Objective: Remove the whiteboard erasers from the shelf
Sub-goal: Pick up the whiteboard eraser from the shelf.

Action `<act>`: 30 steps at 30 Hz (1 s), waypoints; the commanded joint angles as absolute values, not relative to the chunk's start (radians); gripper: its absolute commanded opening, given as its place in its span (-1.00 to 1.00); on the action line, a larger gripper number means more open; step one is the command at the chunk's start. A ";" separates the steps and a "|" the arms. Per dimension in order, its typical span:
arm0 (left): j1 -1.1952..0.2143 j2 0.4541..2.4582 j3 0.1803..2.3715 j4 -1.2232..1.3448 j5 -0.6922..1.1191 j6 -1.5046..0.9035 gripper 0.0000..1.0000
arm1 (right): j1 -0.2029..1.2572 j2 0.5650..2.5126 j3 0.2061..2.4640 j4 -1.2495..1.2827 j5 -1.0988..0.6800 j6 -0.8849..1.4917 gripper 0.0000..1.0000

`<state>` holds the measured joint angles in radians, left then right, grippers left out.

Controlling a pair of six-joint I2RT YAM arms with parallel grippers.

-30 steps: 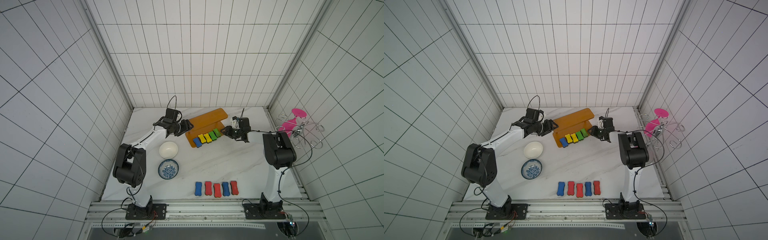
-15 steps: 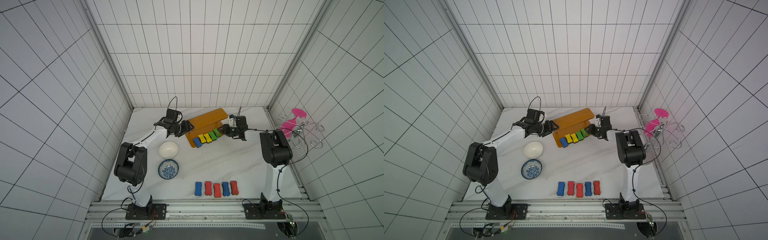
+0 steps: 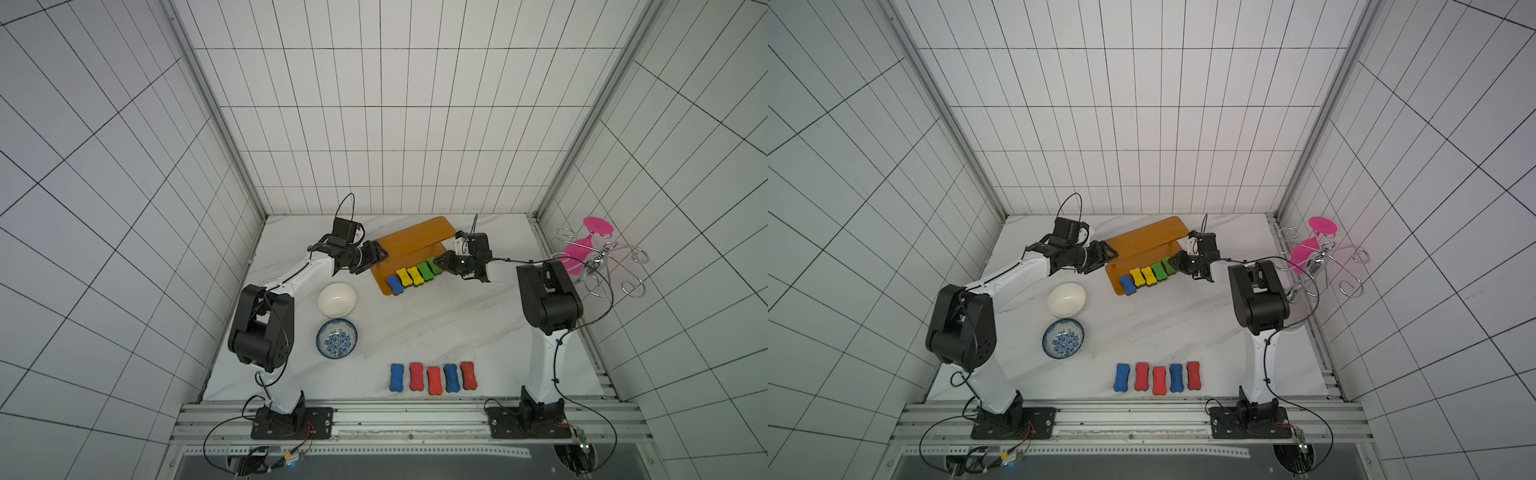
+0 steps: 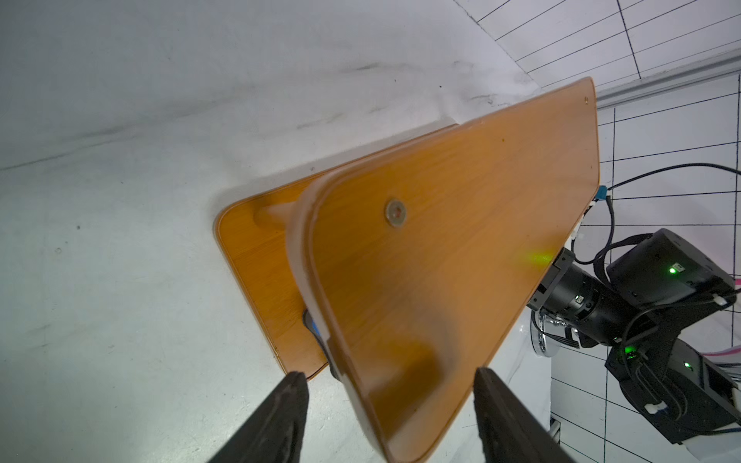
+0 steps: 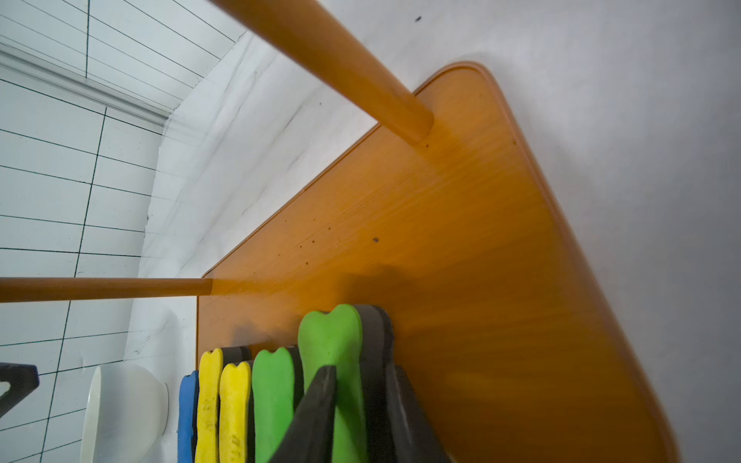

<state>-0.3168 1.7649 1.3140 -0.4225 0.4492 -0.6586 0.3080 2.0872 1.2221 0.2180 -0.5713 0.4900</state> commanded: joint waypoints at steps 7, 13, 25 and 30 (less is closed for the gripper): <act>-0.302 1.764 1.318 -0.411 0.427 -0.661 0.37 | 0.313 2.086 1.183 0.207 -0.520 0.485 -1.00; -0.300 1.753 1.317 -0.414 0.409 -0.662 0.37 | 0.313 2.037 1.154 0.242 -0.527 0.524 -1.00; -0.303 1.716 1.301 -0.413 0.390 -0.668 0.36 | 0.311 1.876 1.012 0.284 -0.419 0.600 -1.00; -0.316 1.673 1.276 -0.419 0.386 -0.671 0.36 | 0.337 1.724 0.880 0.244 -0.350 0.634 -1.00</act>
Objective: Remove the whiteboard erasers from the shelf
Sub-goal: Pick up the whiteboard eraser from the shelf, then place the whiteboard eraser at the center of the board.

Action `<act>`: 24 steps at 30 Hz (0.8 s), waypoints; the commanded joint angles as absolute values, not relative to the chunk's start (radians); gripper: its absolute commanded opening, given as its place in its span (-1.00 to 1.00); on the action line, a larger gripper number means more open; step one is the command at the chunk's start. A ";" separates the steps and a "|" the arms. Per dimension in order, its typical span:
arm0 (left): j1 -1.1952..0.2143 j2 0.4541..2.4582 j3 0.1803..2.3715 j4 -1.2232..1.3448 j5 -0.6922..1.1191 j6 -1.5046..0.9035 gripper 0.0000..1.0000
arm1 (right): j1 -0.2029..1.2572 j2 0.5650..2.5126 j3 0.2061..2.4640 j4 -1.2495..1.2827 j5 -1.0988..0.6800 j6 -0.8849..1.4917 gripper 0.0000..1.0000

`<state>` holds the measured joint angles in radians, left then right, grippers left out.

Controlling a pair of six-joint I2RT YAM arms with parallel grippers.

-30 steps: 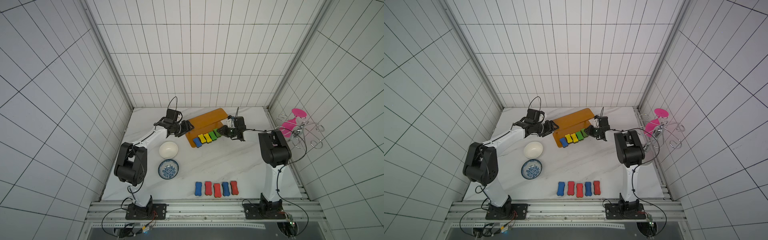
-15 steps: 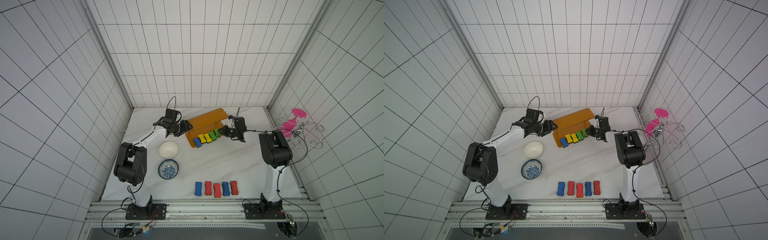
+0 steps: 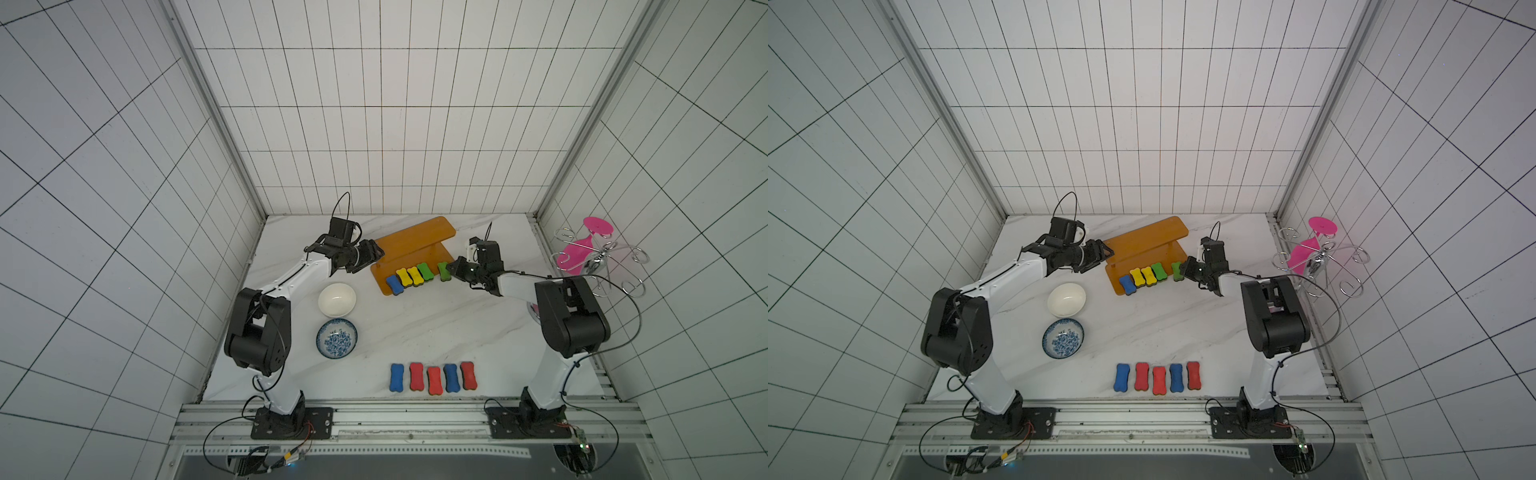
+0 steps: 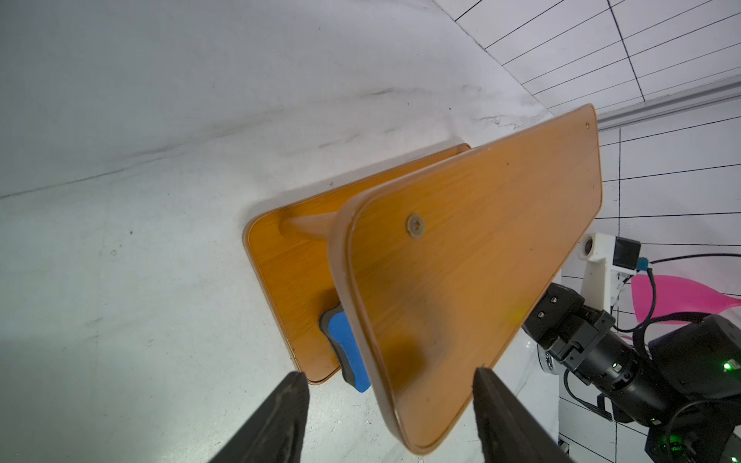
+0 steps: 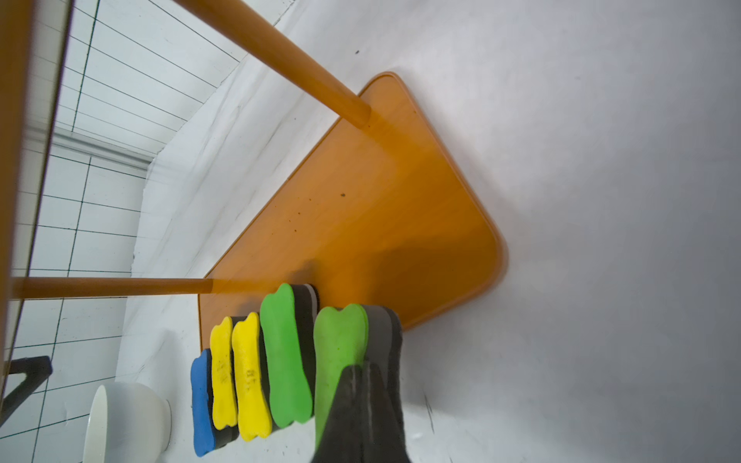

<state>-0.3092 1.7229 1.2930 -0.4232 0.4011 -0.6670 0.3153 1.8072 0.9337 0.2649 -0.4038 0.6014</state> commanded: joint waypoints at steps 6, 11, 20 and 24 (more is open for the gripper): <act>-0.325 1.616 1.194 -0.390 0.391 -0.679 0.36 | 0.396 1.494 0.666 0.193 -0.295 0.675 -1.00; -0.325 1.582 1.153 -0.383 0.385 -0.673 0.36 | 0.445 1.302 0.512 0.118 -0.237 0.690 -1.00; -0.327 1.563 1.118 -0.362 0.379 -0.679 0.37 | 0.542 1.012 0.318 -0.011 -0.137 0.755 -1.00; -0.328 1.566 1.123 -0.362 0.379 -0.678 0.37 | 0.555 0.946 0.264 -0.032 -0.134 0.759 -1.00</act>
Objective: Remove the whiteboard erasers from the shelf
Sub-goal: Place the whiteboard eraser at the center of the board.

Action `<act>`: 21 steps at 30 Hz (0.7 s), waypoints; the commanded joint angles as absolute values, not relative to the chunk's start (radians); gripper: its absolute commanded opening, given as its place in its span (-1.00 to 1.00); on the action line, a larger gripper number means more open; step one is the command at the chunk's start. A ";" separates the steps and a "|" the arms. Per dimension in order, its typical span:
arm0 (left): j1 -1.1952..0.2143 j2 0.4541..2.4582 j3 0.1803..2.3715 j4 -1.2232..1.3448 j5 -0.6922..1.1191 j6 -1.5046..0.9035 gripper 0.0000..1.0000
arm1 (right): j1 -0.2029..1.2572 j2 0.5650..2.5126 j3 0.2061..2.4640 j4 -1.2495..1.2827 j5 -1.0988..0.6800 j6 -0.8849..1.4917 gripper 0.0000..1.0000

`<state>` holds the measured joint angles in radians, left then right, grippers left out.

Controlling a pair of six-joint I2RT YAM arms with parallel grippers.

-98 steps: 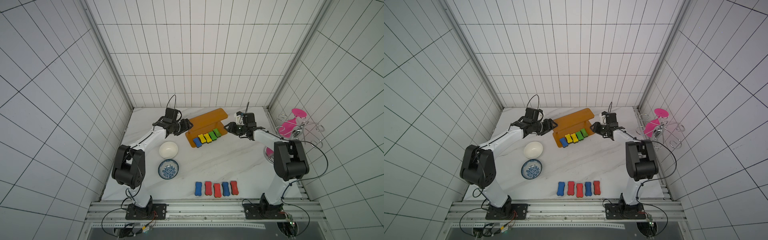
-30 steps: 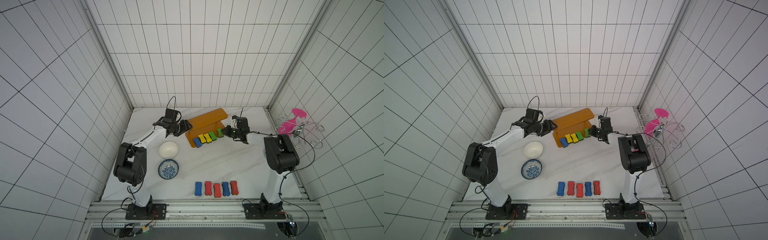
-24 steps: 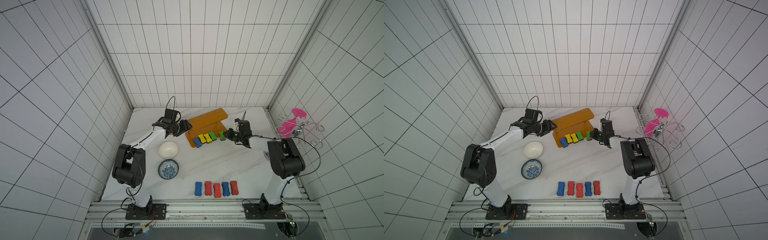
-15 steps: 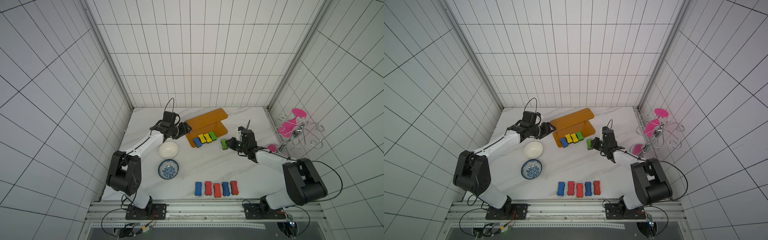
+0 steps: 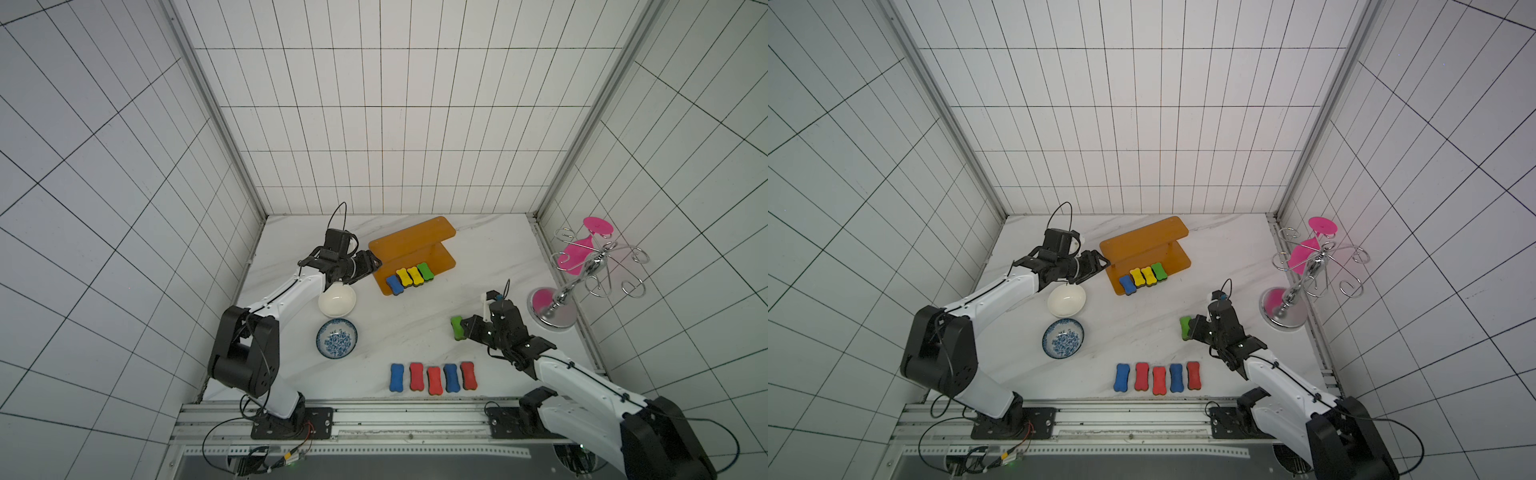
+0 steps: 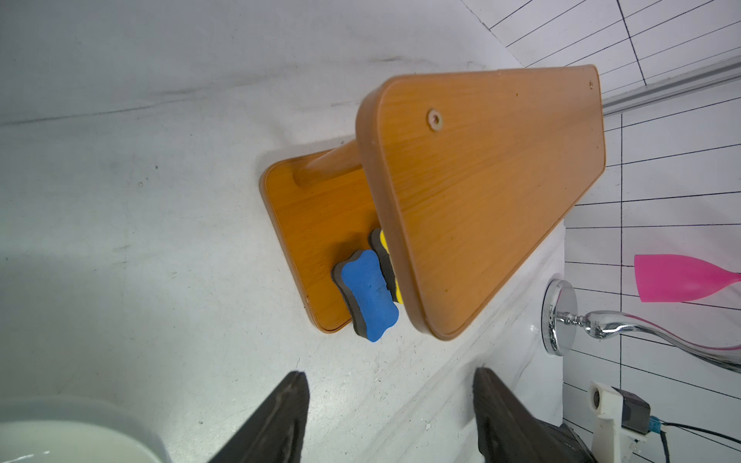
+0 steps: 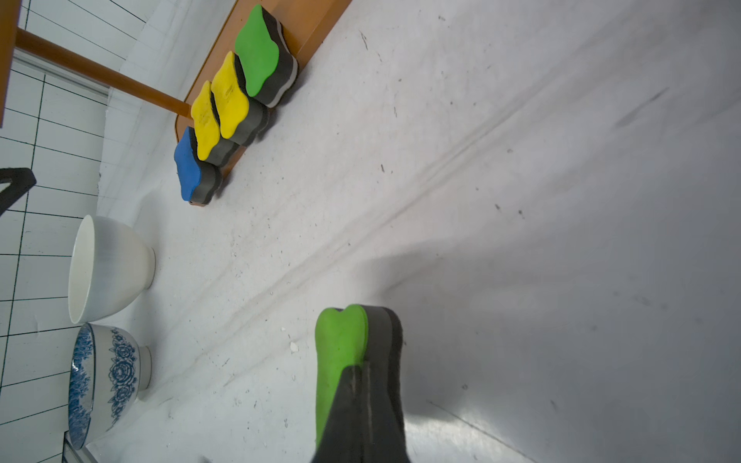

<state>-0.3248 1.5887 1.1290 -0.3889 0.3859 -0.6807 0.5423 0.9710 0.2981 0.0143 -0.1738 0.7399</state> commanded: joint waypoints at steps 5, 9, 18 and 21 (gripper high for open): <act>-0.328 1.560 1.126 -0.361 0.366 -0.672 0.36 | 0.557 0.912 0.210 -0.019 -0.158 0.746 -1.00; -0.328 1.567 1.124 -0.359 0.370 -0.673 0.36 | 0.556 0.904 0.197 -0.033 -0.163 0.731 -1.00; -0.323 1.566 1.132 -0.356 0.375 -0.675 0.36 | 0.557 0.933 0.209 -0.035 -0.164 0.715 -1.00; -0.321 1.566 1.130 -0.355 0.378 -0.676 0.36 | 0.557 0.943 0.218 -0.036 -0.158 0.713 -0.87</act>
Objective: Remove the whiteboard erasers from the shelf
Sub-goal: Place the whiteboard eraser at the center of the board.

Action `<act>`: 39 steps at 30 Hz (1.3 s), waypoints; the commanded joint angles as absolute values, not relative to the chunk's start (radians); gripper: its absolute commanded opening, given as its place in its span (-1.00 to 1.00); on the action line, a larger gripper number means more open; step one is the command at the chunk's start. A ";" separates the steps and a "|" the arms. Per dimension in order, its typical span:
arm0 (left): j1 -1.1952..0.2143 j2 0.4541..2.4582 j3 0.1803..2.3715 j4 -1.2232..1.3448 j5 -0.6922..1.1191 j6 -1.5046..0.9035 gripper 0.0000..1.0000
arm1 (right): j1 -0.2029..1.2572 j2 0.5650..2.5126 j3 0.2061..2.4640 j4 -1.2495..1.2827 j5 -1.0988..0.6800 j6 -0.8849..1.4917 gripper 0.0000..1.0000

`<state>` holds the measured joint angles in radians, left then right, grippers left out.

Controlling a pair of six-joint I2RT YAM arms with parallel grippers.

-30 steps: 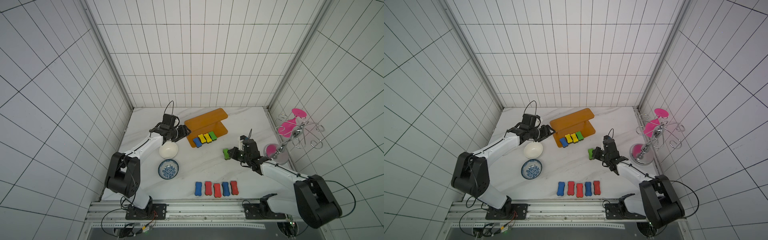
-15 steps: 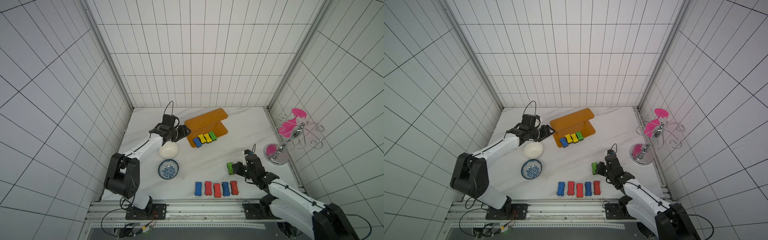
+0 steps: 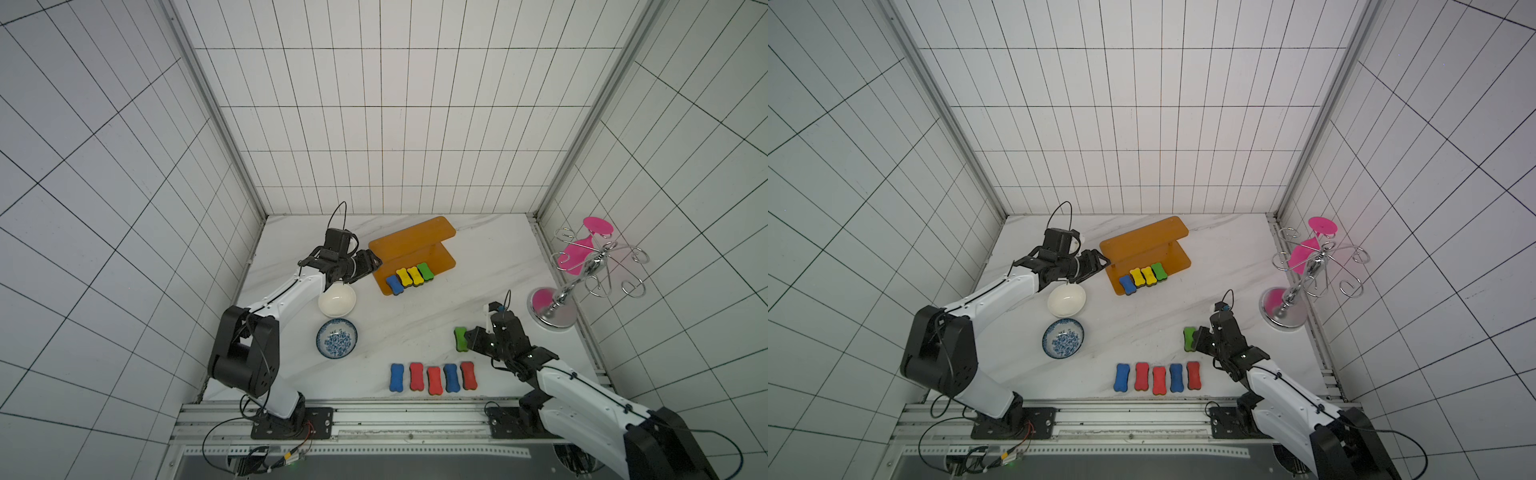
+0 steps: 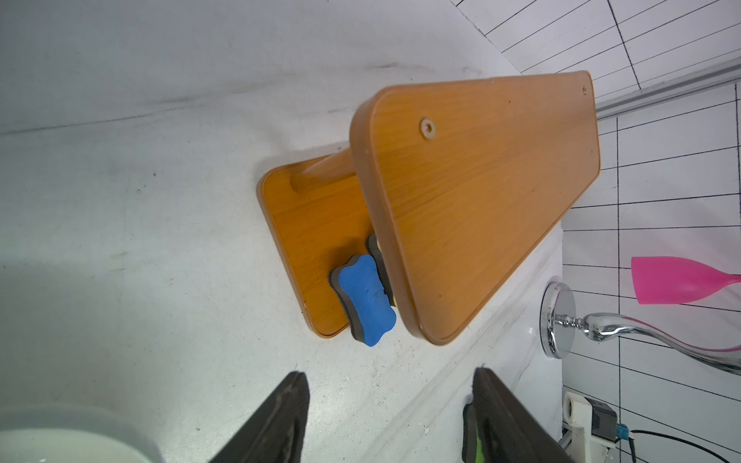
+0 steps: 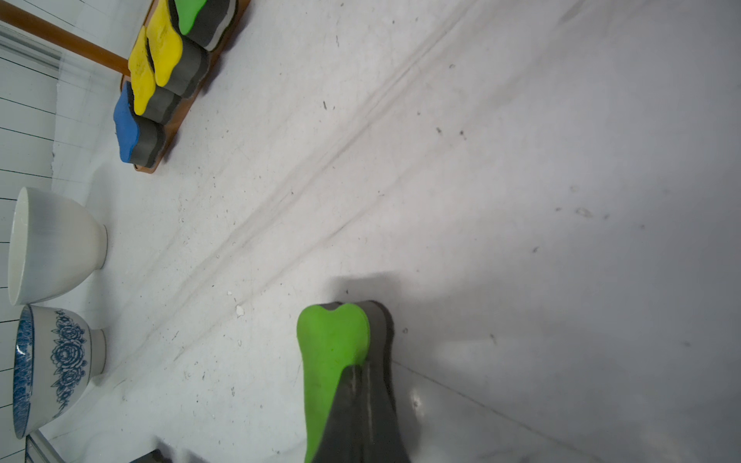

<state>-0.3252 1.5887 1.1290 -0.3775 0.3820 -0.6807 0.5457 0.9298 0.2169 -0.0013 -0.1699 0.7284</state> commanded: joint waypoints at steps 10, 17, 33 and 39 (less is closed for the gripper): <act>-0.319 1.569 1.130 -0.345 0.389 -0.682 0.36 | 0.557 0.932 0.233 -0.065 -0.141 0.706 -0.76; -0.321 1.568 1.129 -0.341 0.388 -0.683 0.36 | 0.556 0.891 0.228 -0.090 -0.126 0.712 -0.76; -0.327 1.565 1.126 -0.334 0.386 -0.687 0.36 | 0.536 0.859 0.284 -0.156 -0.164 0.648 -0.48; -0.327 1.568 1.144 -0.339 0.380 -0.684 0.38 | 0.517 0.954 0.389 -0.033 -0.242 0.627 -0.42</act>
